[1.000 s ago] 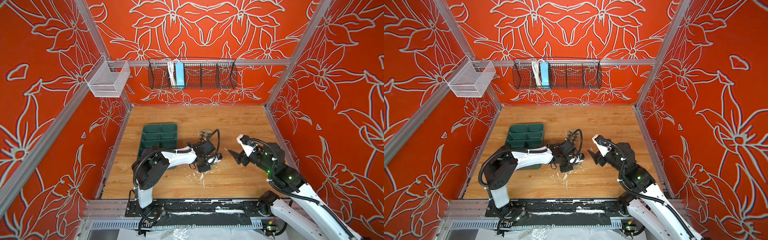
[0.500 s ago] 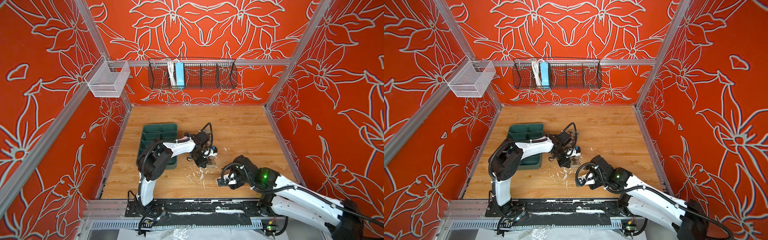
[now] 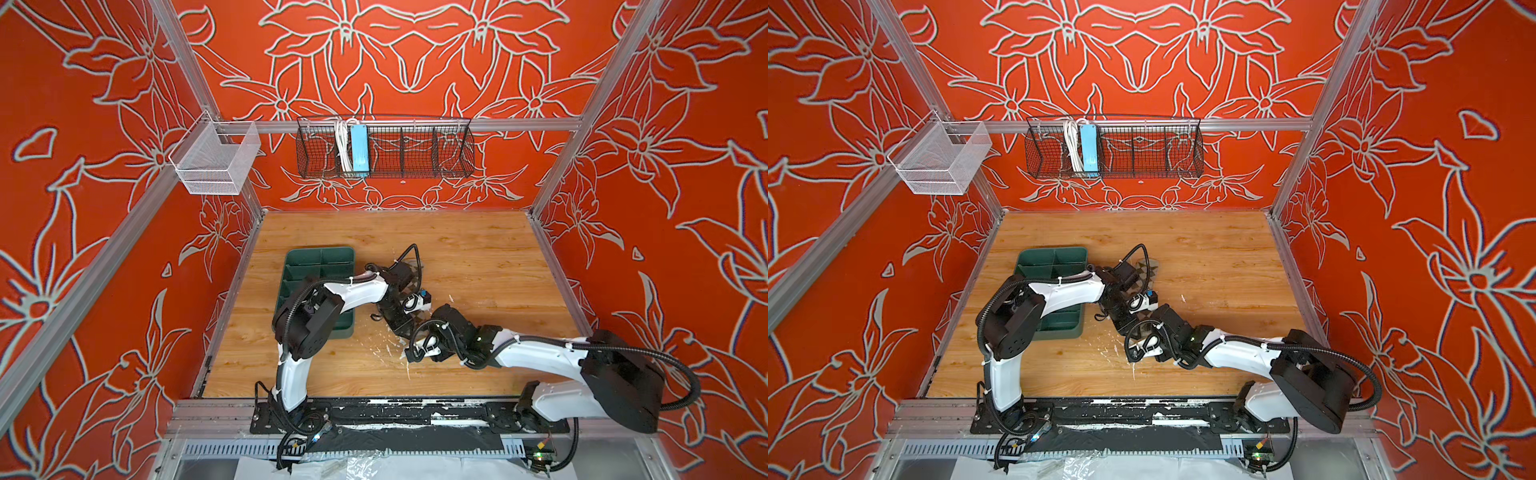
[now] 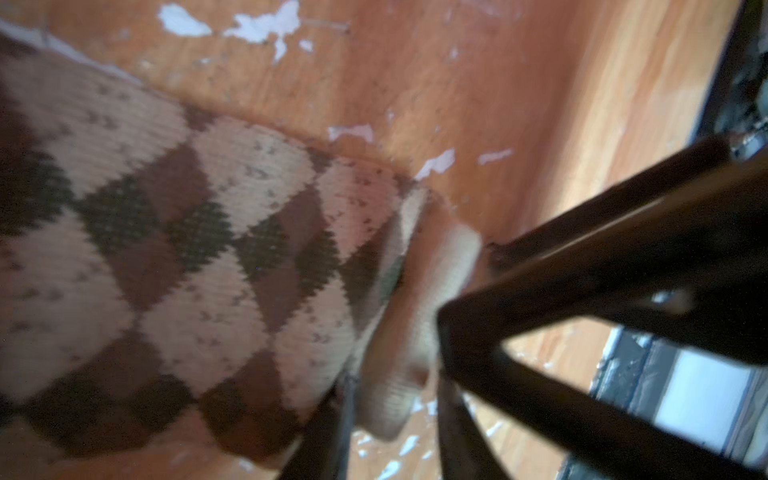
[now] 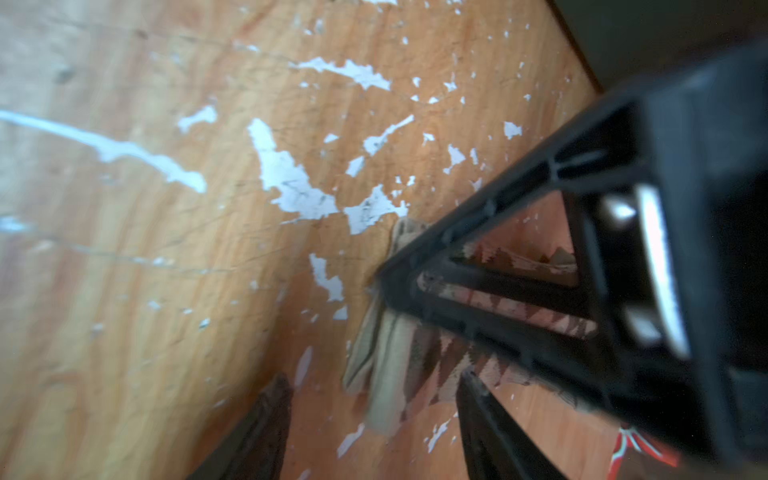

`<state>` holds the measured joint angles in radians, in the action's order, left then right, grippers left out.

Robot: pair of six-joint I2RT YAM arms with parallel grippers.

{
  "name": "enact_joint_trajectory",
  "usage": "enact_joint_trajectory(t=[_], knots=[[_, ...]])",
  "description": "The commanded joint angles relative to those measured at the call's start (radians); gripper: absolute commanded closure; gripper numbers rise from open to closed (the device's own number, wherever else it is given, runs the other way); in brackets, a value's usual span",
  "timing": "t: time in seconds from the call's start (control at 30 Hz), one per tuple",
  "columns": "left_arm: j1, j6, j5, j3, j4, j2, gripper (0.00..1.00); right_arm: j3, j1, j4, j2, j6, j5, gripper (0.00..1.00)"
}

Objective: Roll the socks

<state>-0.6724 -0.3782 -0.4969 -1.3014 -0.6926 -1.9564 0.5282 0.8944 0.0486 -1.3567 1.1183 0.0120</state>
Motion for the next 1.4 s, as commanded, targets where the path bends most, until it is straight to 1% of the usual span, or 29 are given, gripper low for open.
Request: enact_joint_trajectory(t=[0.0, 0.07, 0.17, 0.33, 0.43, 0.5, 0.6, 0.67, 0.73, 0.83, 0.93, 1.0, 1.07, 1.13, 1.23, 1.3, 1.37], knots=[[0.004, 0.002, 0.039, 0.022, 0.001, 0.06, 0.45, 0.022, 0.003, 0.063, -0.01, -0.005, -0.034, 0.35], [0.004, 0.003, 0.058, 0.037, 0.011, 0.113, 0.36, 0.016, 0.0, 0.064, -0.011, -0.001, -0.036, 0.35], [0.004, 0.015, 0.112, 0.065, 0.04, 0.208, 0.3, 0.012, -0.001, 0.06, -0.012, 0.003, -0.035, 0.37], [0.024, 0.066, 0.177, 0.137, 0.13, 0.398, 0.25, 0.025, -0.001, 0.057, -0.031, -0.016, -0.016, 0.42], [0.041, 0.115, 0.244, 0.214, 0.214, 0.541, 0.22, 0.028, 0.0, 0.06, -0.049, -0.034, -0.008, 0.45], [0.053, 0.145, 0.308, 0.279, 0.281, 0.644, 0.18, 0.027, 0.0, 0.066, -0.064, -0.039, -0.003, 0.47], [0.066, 0.181, 0.397, 0.367, 0.371, 0.804, 0.11, 0.035, 0.0, 0.068, -0.088, -0.057, 0.003, 0.55], [0.069, 0.185, 0.426, 0.413, 0.411, 0.895, 0.09, 0.044, 0.0, 0.059, -0.103, -0.072, 0.006, 0.64], [0.073, 0.182, 0.425, 0.443, 0.423, 0.96, 0.06, 0.065, 0.001, 0.035, -0.116, -0.089, 0.013, 0.75], [0.072, 0.154, 0.394, 0.445, 0.378, 1.035, 0.06, 0.097, 0.001, -0.014, -0.132, -0.113, 0.032, 0.92], [0.073, 0.094, 0.357, 0.44, 0.336, 1.082, 0.06, 0.138, -0.001, -0.083, -0.143, -0.143, 0.053, 0.99], [0.072, 0.036, 0.332, 0.437, 0.317, 1.113, 0.06, 0.182, -0.003, -0.156, -0.151, -0.177, 0.075, 1.0], [0.071, -0.017, 0.32, 0.429, 0.305, 1.145, 0.06, 0.236, -0.016, -0.245, -0.162, -0.217, 0.124, 1.0], [0.071, -0.09, 0.286, 0.422, 0.291, 1.178, 0.07, 0.307, -0.038, -0.376, -0.178, -0.258, 0.222, 1.0], [0.061, -0.211, 0.237, 0.419, 0.272, 1.214, 0.07, 0.411, -0.073, -0.544, -0.224, -0.306, 0.338, 1.0], [0.039, -0.282, 0.233, 0.402, 0.235, 1.216, 0.07, 0.465, -0.097, -0.624, -0.257, -0.321, 0.393, 1.0], [-0.001, -0.35, 0.262, 0.396, 0.202, 1.203, 0.08, 0.499, -0.118, -0.663, -0.281, -0.33, 0.428, 1.0]])
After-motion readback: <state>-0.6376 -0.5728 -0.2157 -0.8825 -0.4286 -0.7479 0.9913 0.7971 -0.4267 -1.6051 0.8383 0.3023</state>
